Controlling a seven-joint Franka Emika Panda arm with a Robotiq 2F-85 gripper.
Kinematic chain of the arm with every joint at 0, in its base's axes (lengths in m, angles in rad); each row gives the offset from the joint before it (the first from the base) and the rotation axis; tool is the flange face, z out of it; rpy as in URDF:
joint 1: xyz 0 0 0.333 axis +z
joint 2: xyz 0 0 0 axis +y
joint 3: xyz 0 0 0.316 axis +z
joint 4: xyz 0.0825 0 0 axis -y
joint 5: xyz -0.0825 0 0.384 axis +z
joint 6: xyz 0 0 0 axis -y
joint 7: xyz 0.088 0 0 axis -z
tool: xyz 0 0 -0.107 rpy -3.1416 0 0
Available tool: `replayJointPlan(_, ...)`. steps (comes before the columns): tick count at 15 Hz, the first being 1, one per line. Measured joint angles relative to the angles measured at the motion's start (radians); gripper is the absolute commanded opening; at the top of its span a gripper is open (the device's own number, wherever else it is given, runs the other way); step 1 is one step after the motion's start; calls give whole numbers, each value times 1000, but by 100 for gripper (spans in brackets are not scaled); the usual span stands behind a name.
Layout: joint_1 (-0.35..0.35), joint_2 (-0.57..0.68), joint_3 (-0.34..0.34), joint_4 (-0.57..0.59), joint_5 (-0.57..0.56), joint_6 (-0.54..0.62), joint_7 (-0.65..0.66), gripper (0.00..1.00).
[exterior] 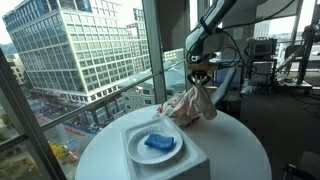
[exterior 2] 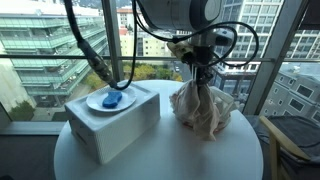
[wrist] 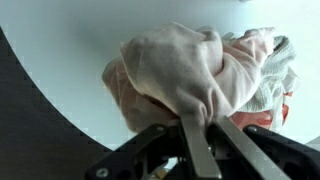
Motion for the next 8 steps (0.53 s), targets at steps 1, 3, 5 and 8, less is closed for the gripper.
replayJointPlan(1, -3, -48, -12, -52, -1, 15, 35, 3)
replayJointPlan(3, -12, -143, -37, -158, -29, 35, 110, 3)
replayJointPlan(5, -33, -225, -54, -254, -95, 33, 194, 3)
replayJointPlan(8, -75, -269, -56, -331, -185, 15, 321, 3)
